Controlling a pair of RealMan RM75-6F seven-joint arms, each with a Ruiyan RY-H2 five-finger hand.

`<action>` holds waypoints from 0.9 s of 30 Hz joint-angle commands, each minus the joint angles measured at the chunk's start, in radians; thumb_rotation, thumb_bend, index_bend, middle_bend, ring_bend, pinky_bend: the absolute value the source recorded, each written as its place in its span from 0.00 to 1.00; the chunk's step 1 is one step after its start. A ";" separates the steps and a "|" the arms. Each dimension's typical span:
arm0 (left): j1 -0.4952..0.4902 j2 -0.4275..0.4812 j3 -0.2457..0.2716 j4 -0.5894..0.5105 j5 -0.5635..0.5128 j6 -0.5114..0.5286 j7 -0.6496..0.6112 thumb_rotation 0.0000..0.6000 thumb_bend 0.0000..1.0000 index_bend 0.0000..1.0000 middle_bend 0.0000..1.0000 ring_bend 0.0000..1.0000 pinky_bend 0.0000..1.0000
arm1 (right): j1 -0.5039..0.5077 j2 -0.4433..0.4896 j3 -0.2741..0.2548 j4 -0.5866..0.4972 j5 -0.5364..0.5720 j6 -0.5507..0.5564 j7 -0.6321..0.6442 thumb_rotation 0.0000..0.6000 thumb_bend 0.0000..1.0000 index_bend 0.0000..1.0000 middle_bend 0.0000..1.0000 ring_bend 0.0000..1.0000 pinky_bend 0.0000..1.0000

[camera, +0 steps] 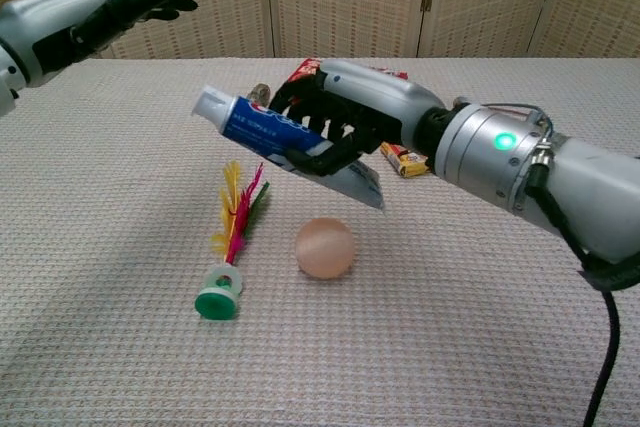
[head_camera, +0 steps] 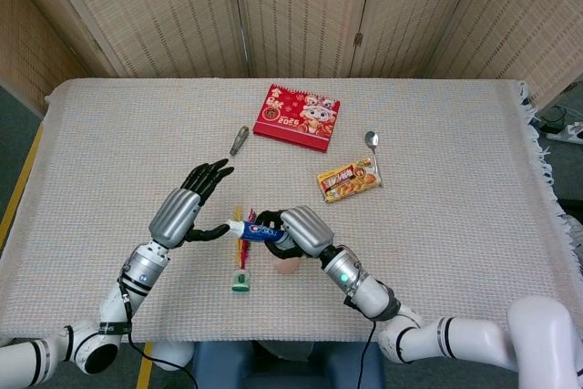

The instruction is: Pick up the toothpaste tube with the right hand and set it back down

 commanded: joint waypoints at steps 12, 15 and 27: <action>0.061 0.038 0.032 0.077 -0.051 -0.004 -0.004 0.00 0.03 0.00 0.03 0.00 0.00 | -0.011 0.181 -0.108 -0.016 0.209 -0.150 -0.327 1.00 0.85 0.29 0.29 0.35 0.31; 0.065 0.053 0.041 0.080 -0.056 -0.017 0.020 0.00 0.03 0.00 0.03 0.00 0.00 | -0.009 0.203 -0.109 -0.047 0.235 -0.153 -0.353 1.00 0.85 0.04 0.12 0.21 0.21; 0.131 0.125 0.060 0.125 -0.098 0.019 0.107 0.50 0.11 0.07 0.10 0.06 0.00 | -0.189 0.364 -0.097 -0.185 0.086 0.161 -0.230 1.00 0.85 0.09 0.23 0.27 0.22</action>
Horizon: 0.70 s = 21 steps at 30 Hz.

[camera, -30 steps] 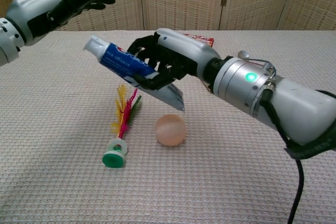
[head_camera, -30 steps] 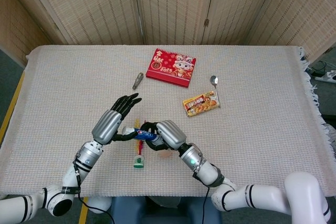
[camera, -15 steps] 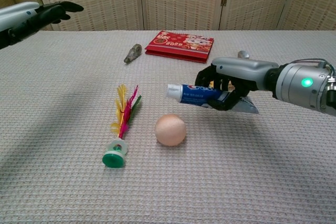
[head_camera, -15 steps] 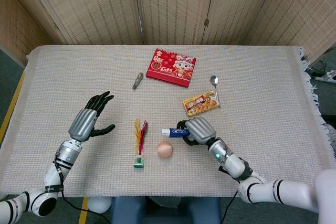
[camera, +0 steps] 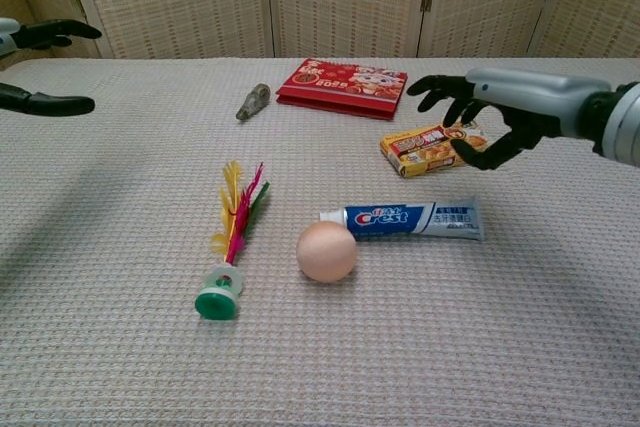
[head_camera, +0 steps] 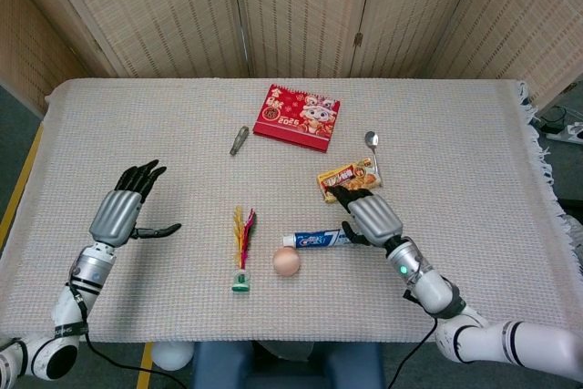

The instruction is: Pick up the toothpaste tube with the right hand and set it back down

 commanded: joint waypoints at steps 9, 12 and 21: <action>0.113 0.057 0.017 0.053 -0.011 0.116 -0.008 1.00 0.13 0.11 0.13 0.09 0.00 | -0.263 0.193 -0.074 -0.065 -0.207 0.351 0.084 1.00 0.85 0.23 0.28 0.29 0.23; 0.153 0.076 0.030 0.037 -0.008 0.151 -0.006 1.00 0.13 0.13 0.14 0.10 0.00 | -0.331 0.238 -0.105 -0.094 -0.237 0.422 0.082 1.00 0.85 0.23 0.28 0.29 0.23; 0.268 0.105 0.080 -0.053 0.041 0.285 0.059 1.00 0.13 0.13 0.14 0.10 0.00 | -0.477 0.290 -0.165 -0.082 -0.297 0.537 0.168 1.00 0.84 0.23 0.27 0.29 0.23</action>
